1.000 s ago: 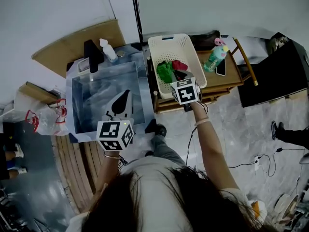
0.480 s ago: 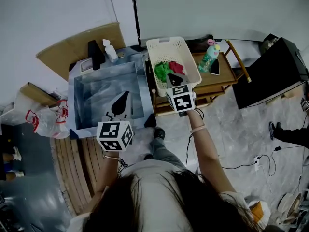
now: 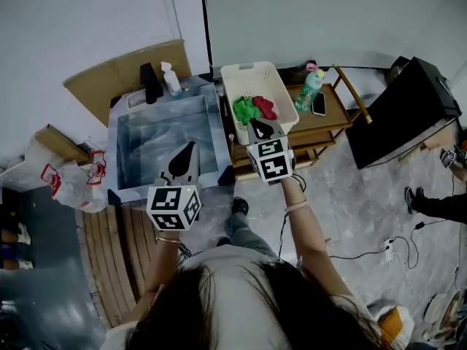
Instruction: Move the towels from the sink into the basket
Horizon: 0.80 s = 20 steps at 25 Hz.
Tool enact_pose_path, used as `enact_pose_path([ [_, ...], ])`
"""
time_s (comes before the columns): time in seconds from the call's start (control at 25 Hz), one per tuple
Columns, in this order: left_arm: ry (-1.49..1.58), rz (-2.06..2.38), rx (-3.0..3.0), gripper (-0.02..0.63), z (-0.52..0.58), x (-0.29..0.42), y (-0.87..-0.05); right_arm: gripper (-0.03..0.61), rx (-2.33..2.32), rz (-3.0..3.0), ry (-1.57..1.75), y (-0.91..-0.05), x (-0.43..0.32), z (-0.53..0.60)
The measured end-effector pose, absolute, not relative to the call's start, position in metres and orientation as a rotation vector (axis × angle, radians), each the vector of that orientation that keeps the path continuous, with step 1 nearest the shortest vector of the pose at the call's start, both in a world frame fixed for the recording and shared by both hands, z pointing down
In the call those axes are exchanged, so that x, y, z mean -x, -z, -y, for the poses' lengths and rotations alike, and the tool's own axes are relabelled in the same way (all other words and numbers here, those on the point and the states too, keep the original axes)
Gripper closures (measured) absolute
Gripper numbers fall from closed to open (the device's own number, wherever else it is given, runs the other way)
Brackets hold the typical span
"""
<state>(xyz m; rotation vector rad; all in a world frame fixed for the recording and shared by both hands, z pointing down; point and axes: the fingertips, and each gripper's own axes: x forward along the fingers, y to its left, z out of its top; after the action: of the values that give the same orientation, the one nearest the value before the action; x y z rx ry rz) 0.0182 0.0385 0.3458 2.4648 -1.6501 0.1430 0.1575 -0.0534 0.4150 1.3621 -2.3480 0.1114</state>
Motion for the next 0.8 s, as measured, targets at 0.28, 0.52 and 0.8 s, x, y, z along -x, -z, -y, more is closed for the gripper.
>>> enact_pose_path([
  [0.28, -0.137, 1.643, -2.507, 0.606, -0.068, -0.022, -0.337, 0.552, -1.394, 2.396, -0.041, -0.393, -0.151, 0.014],
  [0.52, -0.12, 1.635, -2.543, 0.606, -0.091, -0.025, -0.329, 0.552, -1.434, 2.449, -0.003, -0.369, -0.145, -0.02],
  [0.8, -0.107, 1.624, -2.582, 0.605, -0.109, -0.025, -0.324, 0.552, -1.447, 2.506, 0.028, -0.349, -0.138, -0.054],
])
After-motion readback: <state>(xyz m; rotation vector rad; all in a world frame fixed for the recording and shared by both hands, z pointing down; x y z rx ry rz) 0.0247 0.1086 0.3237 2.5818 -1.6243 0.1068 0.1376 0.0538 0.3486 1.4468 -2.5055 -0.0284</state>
